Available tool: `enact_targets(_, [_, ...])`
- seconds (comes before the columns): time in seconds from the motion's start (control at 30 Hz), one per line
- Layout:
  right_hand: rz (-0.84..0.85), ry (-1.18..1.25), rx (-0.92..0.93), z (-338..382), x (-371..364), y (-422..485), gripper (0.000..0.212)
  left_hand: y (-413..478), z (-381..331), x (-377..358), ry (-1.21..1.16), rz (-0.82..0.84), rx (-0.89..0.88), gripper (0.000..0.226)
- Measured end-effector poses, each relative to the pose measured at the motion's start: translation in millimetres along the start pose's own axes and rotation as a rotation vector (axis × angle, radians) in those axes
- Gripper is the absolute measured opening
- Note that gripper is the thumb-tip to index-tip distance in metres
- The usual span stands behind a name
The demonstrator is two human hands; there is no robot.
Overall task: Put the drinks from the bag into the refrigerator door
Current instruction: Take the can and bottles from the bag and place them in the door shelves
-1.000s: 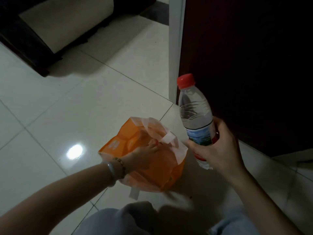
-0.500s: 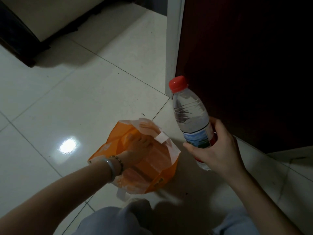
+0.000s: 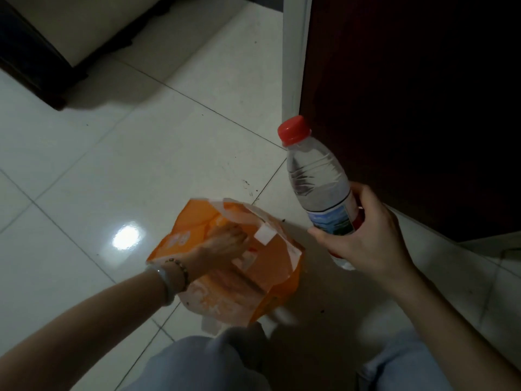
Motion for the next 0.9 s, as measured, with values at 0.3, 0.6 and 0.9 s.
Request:
enact_targets(0.3, [0.014, 0.012, 0.01, 7, -11, -2, 0.073, -55, -15, 76, 0.178, -0.023, -0.054, 0.068])
enact_targets(0.6, [0.016, 0.094, -0.04, 38, -2, -7, 0.07, -112, 36, 172, 0.048, -0.203, -0.052, 0.07])
enact_targets(0.9, [0.033, 0.116, -0.084, 215, 113, -39, 0.072, -219, 71, 387, -0.149, -0.336, -0.194, 0.058])
Point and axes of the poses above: each hand's wrist, its own y-axis towards the middle knuckle, its own x-axis out of the back of the hand, z = x × y, the point moved 3 cm from there along y, towards the middle knuckle, and after that the axes turned 1 degree about x, right-handed, at the moved point
